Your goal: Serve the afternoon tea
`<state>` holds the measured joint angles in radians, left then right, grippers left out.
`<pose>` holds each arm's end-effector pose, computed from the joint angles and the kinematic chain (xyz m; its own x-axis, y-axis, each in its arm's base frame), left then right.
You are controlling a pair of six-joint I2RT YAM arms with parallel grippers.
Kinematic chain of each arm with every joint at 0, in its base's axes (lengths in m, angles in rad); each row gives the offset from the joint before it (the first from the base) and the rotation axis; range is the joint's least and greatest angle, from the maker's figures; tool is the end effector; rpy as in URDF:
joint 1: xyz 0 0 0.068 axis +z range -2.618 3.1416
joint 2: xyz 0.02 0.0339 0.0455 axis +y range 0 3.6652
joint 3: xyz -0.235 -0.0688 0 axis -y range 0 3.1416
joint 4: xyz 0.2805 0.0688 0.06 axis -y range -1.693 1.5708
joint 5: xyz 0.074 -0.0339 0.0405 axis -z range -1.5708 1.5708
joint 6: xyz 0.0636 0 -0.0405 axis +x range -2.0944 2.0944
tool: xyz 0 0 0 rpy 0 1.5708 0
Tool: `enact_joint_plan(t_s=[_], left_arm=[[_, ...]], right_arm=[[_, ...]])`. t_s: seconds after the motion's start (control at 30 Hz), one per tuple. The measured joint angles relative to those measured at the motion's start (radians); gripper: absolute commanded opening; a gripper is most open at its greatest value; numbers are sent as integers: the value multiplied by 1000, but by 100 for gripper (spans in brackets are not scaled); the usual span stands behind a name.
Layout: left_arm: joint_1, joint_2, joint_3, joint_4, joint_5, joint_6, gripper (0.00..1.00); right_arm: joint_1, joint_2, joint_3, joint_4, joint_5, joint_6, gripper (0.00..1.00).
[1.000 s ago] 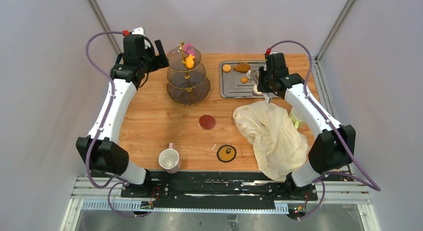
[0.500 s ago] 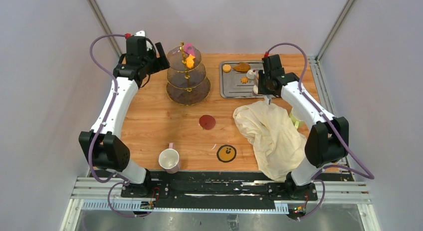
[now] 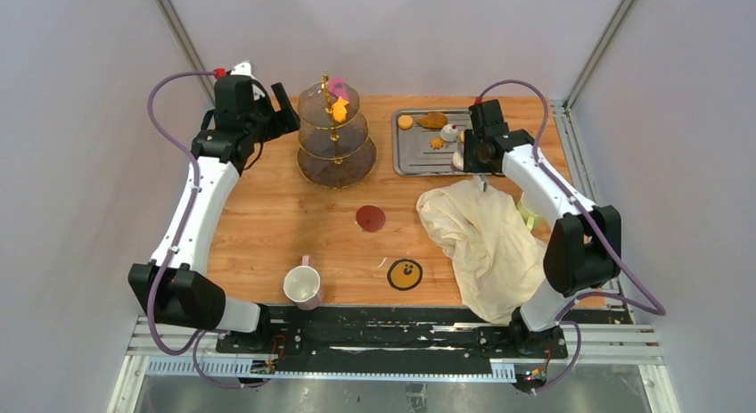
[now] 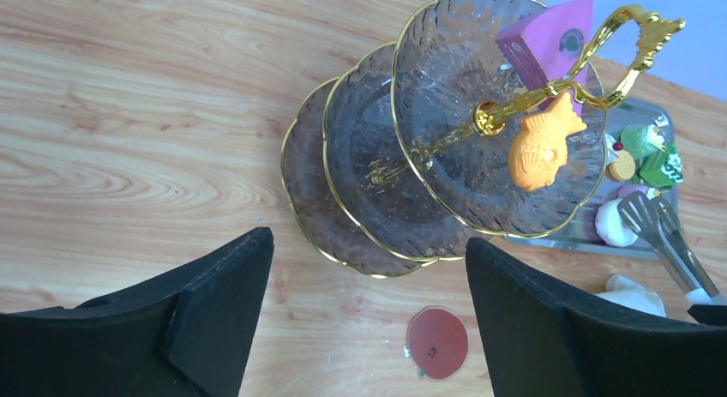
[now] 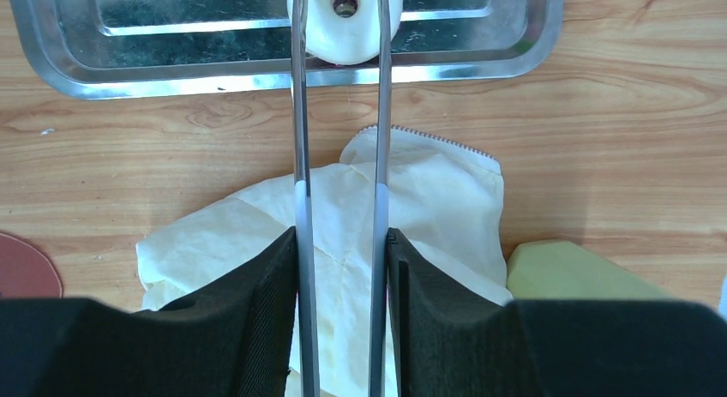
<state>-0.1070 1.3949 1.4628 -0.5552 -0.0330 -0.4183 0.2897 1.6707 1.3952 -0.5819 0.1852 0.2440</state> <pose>0.3743 -0.0381 0.3594 -0.4570 -0.3592 -0.8137 -0.1181 0.9312 -0.3448 0.4049 0.1085 0.2255 -0.7431 0.0263 -0.6687 0.0147 0.9996 0.0230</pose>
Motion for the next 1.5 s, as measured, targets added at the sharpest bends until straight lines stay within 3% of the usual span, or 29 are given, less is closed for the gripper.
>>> enact_joint_plan(t_s=[0.37, 0.97, 1.5], left_arm=[[0, -13, -5, 1, 8, -2, 87], [0, -16, -16, 2, 11, -2, 87], [0, -22, -16, 1, 11, -1, 87]], right_arm=[[-77, -183, -103, 16, -51, 28, 38], [-241, -159, -242, 140, -394, 171, 40], [-252, -93, -245, 237, -536, 248, 44]])
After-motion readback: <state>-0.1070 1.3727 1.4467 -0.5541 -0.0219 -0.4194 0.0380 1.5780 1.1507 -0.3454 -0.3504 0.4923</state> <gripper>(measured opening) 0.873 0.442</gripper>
